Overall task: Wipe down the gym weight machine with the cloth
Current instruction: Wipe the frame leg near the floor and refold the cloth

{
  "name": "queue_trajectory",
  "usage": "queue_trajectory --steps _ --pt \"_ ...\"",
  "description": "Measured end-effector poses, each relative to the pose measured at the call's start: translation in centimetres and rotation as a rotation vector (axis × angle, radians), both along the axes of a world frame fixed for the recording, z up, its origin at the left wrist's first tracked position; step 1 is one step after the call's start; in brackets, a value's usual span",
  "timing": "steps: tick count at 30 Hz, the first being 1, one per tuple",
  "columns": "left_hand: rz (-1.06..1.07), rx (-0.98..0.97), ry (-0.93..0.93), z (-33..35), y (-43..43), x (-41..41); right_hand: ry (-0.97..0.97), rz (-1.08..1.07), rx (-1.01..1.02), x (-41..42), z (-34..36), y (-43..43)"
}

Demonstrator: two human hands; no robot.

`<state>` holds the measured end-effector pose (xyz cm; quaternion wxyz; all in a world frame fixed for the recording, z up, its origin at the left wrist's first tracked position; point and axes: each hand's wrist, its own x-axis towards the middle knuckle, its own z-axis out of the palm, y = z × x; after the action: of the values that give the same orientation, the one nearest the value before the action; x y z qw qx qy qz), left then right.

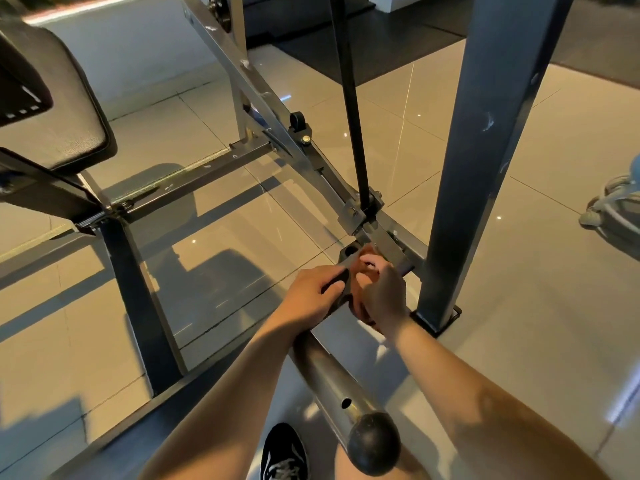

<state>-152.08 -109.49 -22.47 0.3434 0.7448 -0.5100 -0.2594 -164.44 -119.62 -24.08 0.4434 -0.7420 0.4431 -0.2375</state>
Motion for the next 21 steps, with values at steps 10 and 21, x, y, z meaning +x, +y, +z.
queue_trajectory --steps 10,21 --pt "0.256 0.138 0.391 10.9 -3.3 -6.8 -0.288 -0.332 0.543 -5.2 13.3 0.9" --pt "0.382 0.057 0.453 28.7 -2.7 -15.6 -0.235 -0.345 0.430 -14.4 31.8 1.3"
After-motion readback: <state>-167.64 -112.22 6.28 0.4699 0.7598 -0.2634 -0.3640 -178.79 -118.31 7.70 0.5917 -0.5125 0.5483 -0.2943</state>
